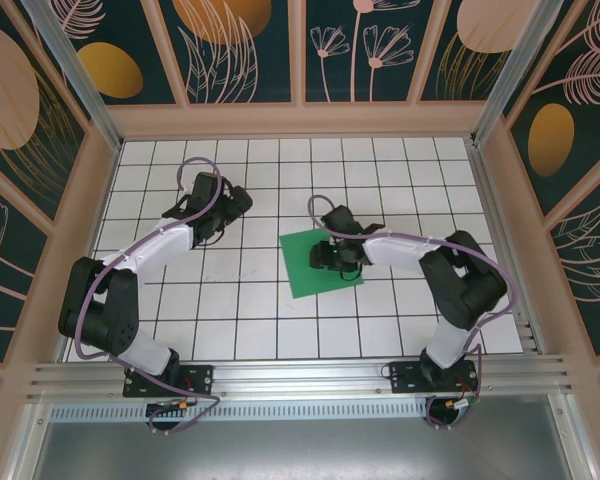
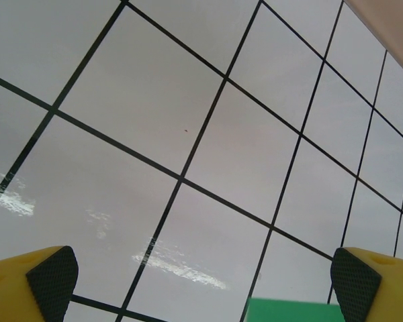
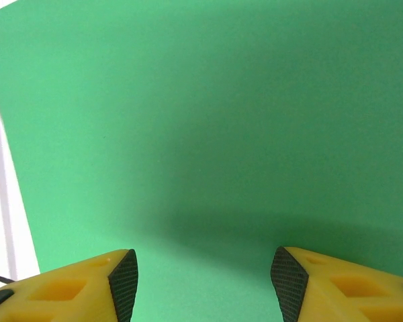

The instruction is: Fold a paper plane with a square sheet of paper (pick it up from the middle)

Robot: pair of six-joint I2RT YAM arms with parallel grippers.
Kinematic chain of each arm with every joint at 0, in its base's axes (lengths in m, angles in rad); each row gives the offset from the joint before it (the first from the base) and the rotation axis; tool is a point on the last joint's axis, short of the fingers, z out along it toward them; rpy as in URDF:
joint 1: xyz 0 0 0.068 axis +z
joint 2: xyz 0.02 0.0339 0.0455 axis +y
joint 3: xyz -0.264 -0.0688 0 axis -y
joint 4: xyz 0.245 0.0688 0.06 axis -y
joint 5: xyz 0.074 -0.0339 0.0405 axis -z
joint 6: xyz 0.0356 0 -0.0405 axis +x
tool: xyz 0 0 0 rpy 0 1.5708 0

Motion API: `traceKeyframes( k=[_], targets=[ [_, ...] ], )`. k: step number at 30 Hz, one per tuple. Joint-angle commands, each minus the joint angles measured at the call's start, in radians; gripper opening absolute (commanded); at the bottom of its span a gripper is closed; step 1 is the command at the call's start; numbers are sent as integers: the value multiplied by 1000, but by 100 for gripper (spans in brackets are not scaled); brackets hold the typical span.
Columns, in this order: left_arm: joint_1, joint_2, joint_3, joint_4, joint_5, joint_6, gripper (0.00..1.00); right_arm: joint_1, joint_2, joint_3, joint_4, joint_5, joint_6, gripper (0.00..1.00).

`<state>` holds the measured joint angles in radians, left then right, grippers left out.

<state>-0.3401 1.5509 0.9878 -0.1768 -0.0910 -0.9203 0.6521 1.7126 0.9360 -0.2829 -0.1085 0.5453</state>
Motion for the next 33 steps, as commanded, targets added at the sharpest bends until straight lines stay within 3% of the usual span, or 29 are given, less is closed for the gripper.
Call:
traceKeyframes(
  k=[1,5,12,33],
  targets=[
    [13,-22,-36,-21,-29,-1,98,-32,-33,-9,-203,76,-90,60],
    [15,-31,-48,-24,-27,2,98,-32,-55,122,-271,104,-95,67],
    [20,-58,-73,-29,-47,21,99,-3,43,217,-344,203,-174,99],
    [20,-42,-69,-24,-25,50,98,10,224,203,-331,161,-234,97]
  ],
)
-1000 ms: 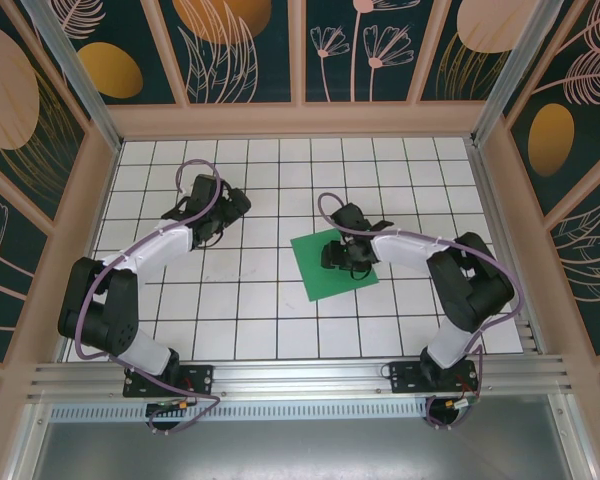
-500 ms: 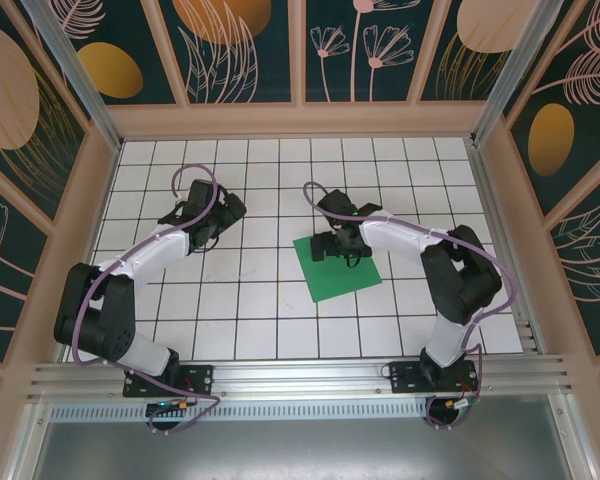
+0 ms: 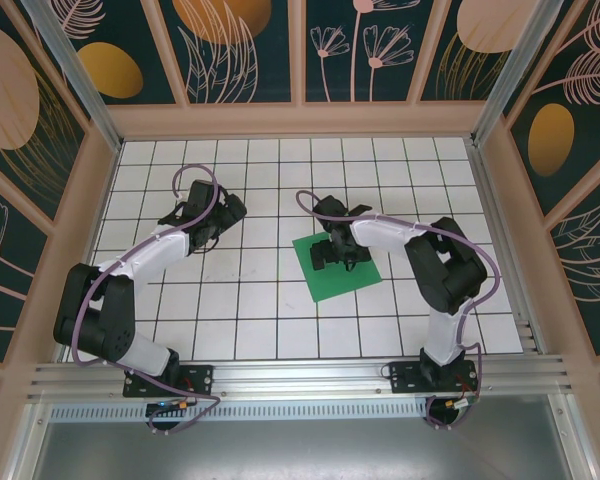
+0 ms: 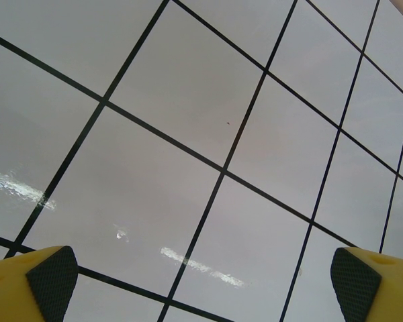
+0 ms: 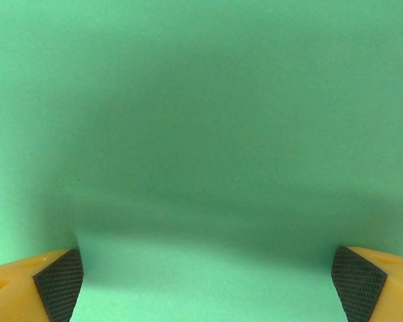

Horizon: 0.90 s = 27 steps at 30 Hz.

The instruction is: Fold a paper plane with a square sheet of paper (pick it up from the middle)

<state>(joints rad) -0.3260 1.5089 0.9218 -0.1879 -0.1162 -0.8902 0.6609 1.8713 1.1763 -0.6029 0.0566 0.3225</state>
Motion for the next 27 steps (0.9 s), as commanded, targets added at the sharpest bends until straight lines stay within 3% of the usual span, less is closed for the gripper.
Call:
traceKeyframes(
  k=[1,15,18,24,27],
  targets=[
    [6,1,-4,-14,1,18,98,0,72,-44,-7,-3,-11,97],
    [7,14,-1,-15,16,14,99,-6,79,-60,5,7,10,84],
    [6,14,-3,-13,31,13,98,-10,22,-52,48,-76,21,75],
    [6,3,-46,34,107,5,99,-33,-131,-87,240,-297,107,44],
    [6,-20,-81,78,149,-8,97,-73,-227,-154,430,-461,198,40]
  ],
)
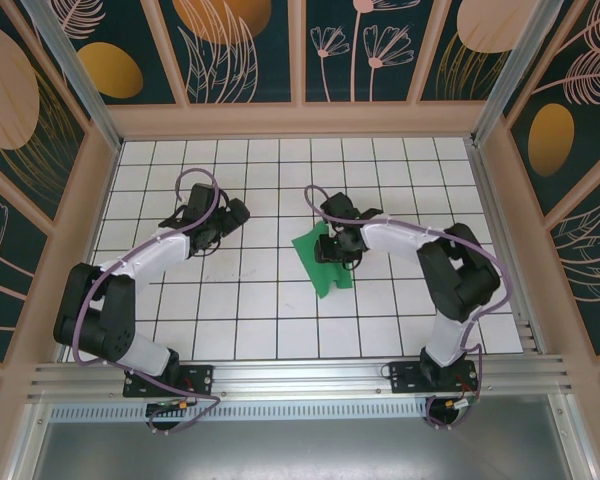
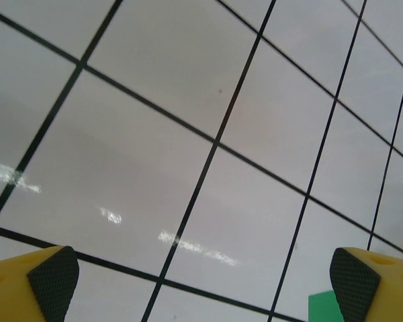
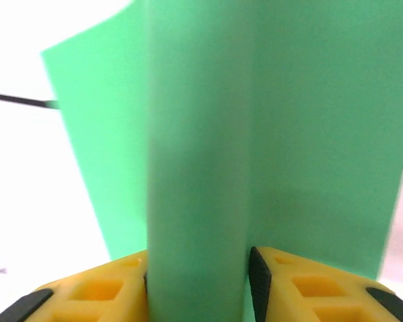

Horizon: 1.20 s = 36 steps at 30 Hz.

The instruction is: Fold a paper plane with a square sheet of paper (pick it up from the middle)

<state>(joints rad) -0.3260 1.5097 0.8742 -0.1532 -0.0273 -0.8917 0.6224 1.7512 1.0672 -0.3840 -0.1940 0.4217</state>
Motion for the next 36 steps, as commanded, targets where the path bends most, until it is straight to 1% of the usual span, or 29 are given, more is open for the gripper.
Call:
traceKeyframes(
  k=[1,3,5,8,9,13,17,22,30,32,36],
  targets=[
    [7,-29,-47,66,76,-10,96,-50,-134,-76,281,-262,134,39],
    [6,-46,-76,112,117,-16,94,-69,-174,-141,432,-370,221,39],
    [6,-58,-95,150,151,-23,93,-70,-180,-180,519,-431,271,38],
    [6,-73,-131,210,204,-37,91,-70,-154,-196,524,-427,277,38],
    [7,-74,-138,225,217,-39,91,-97,-145,-201,520,-415,275,38],
    [7,-70,-158,267,275,-45,88,-111,-102,-208,477,-326,248,39],
    [6,-71,-178,298,300,-61,88,-118,-70,-204,429,-236,200,42],
    [4,-61,-186,318,322,-70,88,-132,-48,-194,368,-152,166,49],
    [-25,-22,-179,354,367,-73,88,-148,-84,-183,296,-39,136,69],
    [-40,-8,-171,366,376,-71,88,-157,-89,-188,289,-29,134,72],
    [-88,31,-141,378,381,-67,88,-175,-102,-201,286,-21,131,75]
  ],
)
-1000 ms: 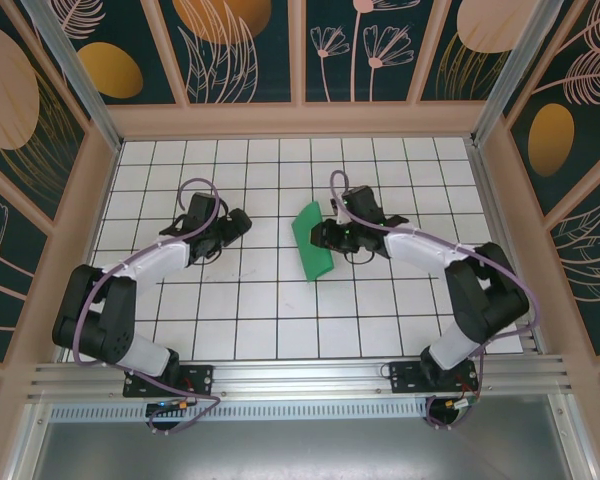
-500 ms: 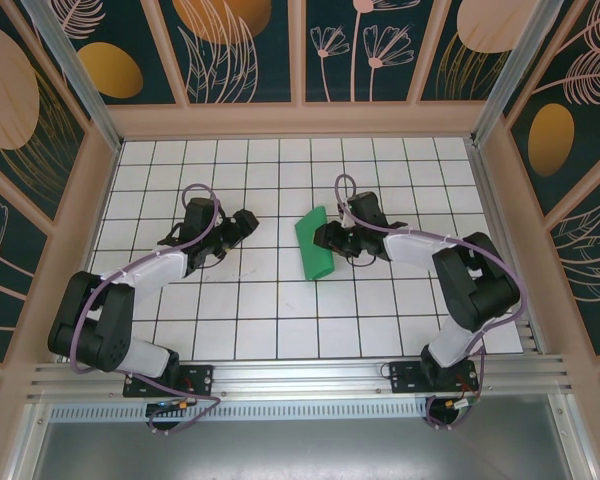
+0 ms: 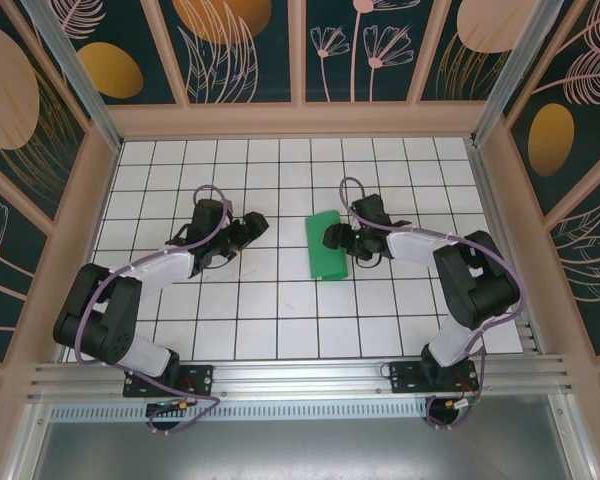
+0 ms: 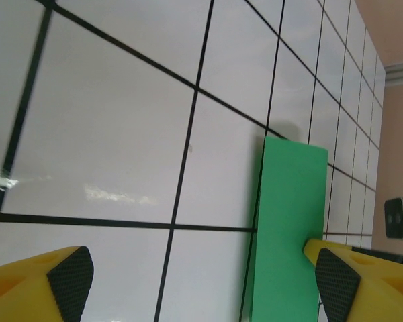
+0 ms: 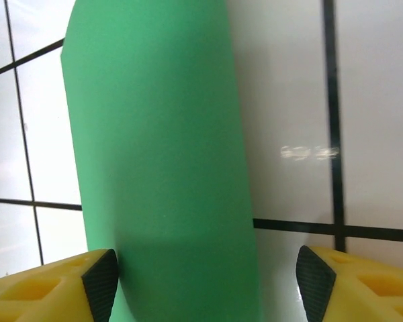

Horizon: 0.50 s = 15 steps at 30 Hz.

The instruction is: Fold a paper plane with a square sheet of paper (pick it up from the middle)

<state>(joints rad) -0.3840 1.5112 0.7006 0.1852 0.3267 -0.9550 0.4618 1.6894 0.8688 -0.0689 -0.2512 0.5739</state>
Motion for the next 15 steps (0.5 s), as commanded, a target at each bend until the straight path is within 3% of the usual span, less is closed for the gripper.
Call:
traceKeyframes(
  k=[1,15],
  targets=[
    [-42,38,42,41,26,-4,87,-19,-45,-8,-28,35,-22,75],
    [-165,181,156,119,35,-54,68,-62,-22,-23,-75,12,-111,62]
  ],
)
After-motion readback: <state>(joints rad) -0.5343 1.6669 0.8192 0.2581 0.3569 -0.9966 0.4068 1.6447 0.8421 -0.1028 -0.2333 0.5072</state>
